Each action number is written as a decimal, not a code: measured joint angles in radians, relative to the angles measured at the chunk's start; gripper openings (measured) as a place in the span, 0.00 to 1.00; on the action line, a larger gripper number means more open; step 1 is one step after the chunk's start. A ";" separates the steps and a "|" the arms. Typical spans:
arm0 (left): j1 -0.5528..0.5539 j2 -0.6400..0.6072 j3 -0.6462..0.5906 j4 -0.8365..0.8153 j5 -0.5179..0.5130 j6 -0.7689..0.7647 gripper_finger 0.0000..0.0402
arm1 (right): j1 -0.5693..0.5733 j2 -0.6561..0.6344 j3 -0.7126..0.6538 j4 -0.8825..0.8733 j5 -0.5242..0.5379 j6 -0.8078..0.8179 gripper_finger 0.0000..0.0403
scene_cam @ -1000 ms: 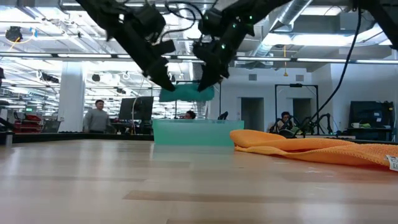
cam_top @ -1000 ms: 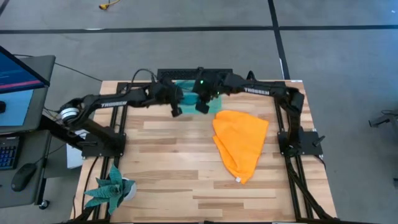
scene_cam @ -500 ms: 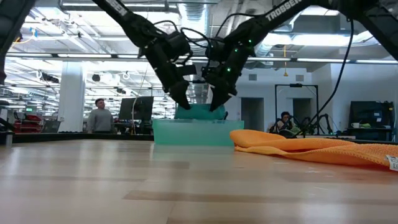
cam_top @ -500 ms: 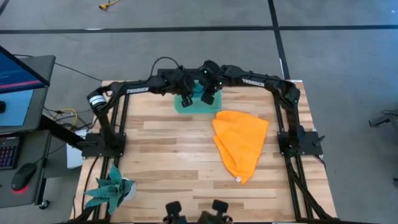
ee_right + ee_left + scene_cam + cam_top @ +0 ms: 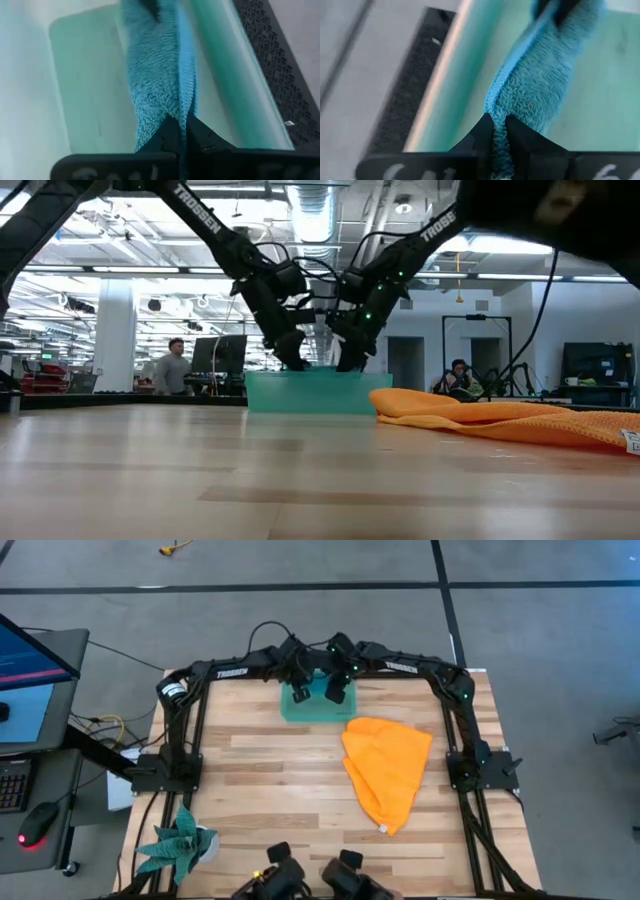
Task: Roll microfiber towels into tight, uniform cylinder then place into a basket
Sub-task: Put the rolled microfiber cloth into the blue bin, then roll the yellow microfiber cloth
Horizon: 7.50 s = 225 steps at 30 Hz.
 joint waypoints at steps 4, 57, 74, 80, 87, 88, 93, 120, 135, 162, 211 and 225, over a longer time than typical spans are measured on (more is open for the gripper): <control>0.012 0.008 -0.001 -0.012 0.022 -0.010 0.04 | 0.000 0.009 0.000 0.001 -0.003 -0.006 0.07; 0.001 -0.170 0.165 -0.449 0.001 0.042 0.34 | -0.006 0.015 -0.001 -0.077 0.154 0.020 0.52; -0.065 -0.352 -0.042 -0.434 0.039 -0.011 0.34 | 0.038 -0.076 0.164 -0.582 0.146 0.107 0.51; -0.162 -0.507 -0.260 -0.279 0.048 -0.017 0.34 | 0.138 -0.200 0.107 -0.597 0.146 0.129 0.47; -0.291 -0.616 -0.418 -0.094 0.048 -0.021 0.34 | 0.278 -0.447 -0.182 -0.498 0.156 0.239 0.42; -0.313 -0.621 -0.431 -0.080 0.048 -0.022 0.34 | 0.301 -0.486 -0.235 -0.462 0.158 0.263 0.41; -0.435 -0.608 -0.471 0.039 0.050 -0.040 0.34 | 0.449 -0.681 -0.501 -0.292 0.241 0.445 0.39; -0.823 -0.389 -0.542 0.479 0.028 -0.227 0.34 | 1.004 -0.707 -0.847 0.346 0.618 0.835 0.35; -0.919 -0.425 -0.542 0.391 -0.362 -0.203 0.34 | 1.073 -0.679 -0.625 0.334 0.605 0.622 0.30; -0.778 -0.341 -0.541 0.501 -0.106 -0.040 0.34 | 1.138 -0.679 -0.626 0.223 0.605 0.780 0.29; -0.680 0.133 -0.252 0.638 -0.048 0.142 0.34 | 1.125 -0.678 -0.626 0.174 0.605 0.772 0.29; -0.617 0.158 -0.237 0.608 0.070 0.094 0.34 | 1.124 -0.678 -0.626 0.180 0.606 0.772 0.29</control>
